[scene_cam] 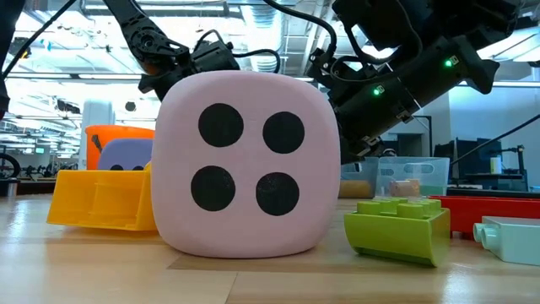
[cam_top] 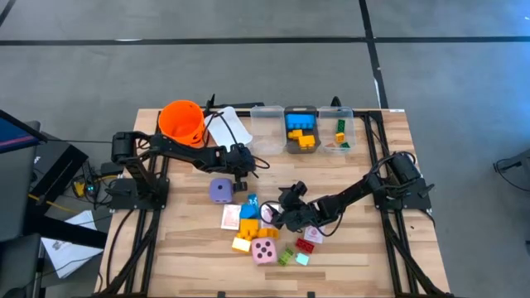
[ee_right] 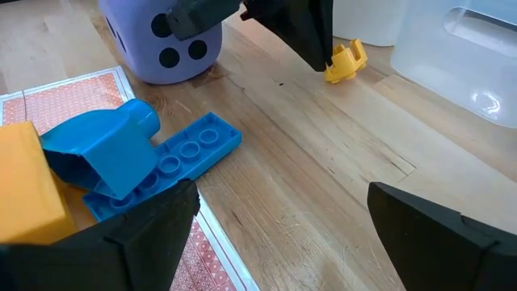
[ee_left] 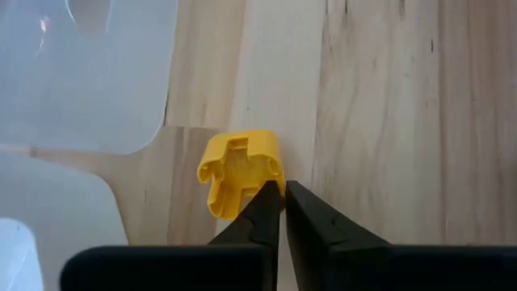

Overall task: Pick & Place Toys
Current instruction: Put the small yellow game piece into the right transparent bin

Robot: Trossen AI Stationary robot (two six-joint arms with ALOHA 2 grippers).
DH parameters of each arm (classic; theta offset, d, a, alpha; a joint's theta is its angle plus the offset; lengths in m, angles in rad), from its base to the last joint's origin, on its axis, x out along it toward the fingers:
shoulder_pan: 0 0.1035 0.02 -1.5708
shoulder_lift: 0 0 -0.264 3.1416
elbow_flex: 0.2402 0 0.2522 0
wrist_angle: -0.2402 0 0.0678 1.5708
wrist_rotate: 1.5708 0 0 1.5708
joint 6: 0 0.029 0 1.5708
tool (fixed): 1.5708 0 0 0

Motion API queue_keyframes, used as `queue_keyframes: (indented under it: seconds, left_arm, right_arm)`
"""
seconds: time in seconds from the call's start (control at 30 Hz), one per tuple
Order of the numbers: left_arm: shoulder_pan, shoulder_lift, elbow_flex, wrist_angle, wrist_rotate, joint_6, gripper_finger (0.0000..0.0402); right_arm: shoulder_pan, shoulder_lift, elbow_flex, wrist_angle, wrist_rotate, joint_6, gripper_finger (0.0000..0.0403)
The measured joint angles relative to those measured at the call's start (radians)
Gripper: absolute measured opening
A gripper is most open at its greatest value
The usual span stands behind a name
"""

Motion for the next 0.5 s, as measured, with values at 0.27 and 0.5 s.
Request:
queue_keyframes:
  seconds: [0.27, 0.5]
  left_arm:
    - [-0.026, 0.000, 0.000, 0.054, 0.024, -0.018, 0.0004]
    - [-0.084, 0.000, 0.000, 0.117, 0.084, -0.019, 0.0004]
  right_arm:
    - [0.015, 0.000, 0.000, 0.000, 0.002, 0.002, 0.0359]
    - [0.073, -0.034, 0.000, -0.006, 0.121, -0.054, 0.0359]
